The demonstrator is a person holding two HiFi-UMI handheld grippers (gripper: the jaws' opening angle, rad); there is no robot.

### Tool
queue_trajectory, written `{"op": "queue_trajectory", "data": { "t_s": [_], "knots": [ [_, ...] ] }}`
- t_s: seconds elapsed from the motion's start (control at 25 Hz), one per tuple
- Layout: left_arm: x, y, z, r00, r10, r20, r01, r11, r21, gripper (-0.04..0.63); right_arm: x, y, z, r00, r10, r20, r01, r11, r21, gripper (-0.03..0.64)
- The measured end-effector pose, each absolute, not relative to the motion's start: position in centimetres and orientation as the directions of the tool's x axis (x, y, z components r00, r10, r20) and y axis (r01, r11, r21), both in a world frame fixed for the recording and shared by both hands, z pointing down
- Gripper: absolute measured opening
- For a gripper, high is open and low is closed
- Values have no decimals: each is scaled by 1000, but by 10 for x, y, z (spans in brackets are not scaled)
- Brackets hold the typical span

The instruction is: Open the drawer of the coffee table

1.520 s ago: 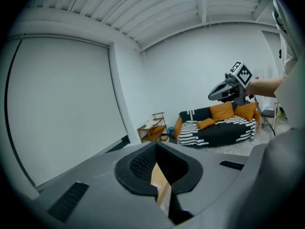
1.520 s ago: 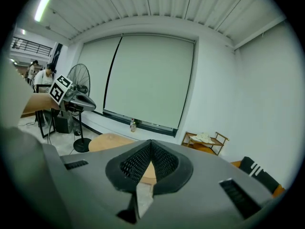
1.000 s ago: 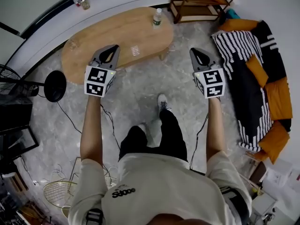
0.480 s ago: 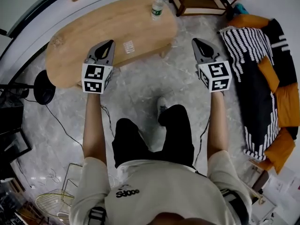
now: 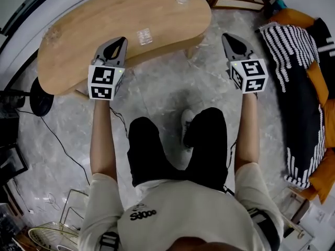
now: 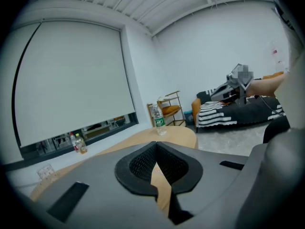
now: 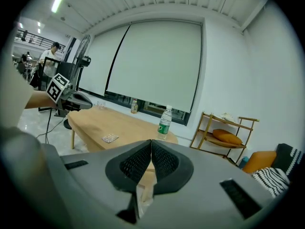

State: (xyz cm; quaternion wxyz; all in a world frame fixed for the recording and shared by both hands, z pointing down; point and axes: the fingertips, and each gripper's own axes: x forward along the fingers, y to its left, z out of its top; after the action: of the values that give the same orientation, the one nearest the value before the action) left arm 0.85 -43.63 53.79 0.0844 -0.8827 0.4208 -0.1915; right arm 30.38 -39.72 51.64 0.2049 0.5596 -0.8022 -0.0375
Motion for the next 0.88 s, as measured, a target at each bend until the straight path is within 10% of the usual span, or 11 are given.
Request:
{"op": "queue_trajectory", "data": {
  "t_s": [0.88],
  "knots": [
    [-47, -417, 703, 571, -772, 279, -770, -622, -143, 17, 270, -418, 671, -351, -889, 293, -890, 414, 190, 57]
  ]
}}
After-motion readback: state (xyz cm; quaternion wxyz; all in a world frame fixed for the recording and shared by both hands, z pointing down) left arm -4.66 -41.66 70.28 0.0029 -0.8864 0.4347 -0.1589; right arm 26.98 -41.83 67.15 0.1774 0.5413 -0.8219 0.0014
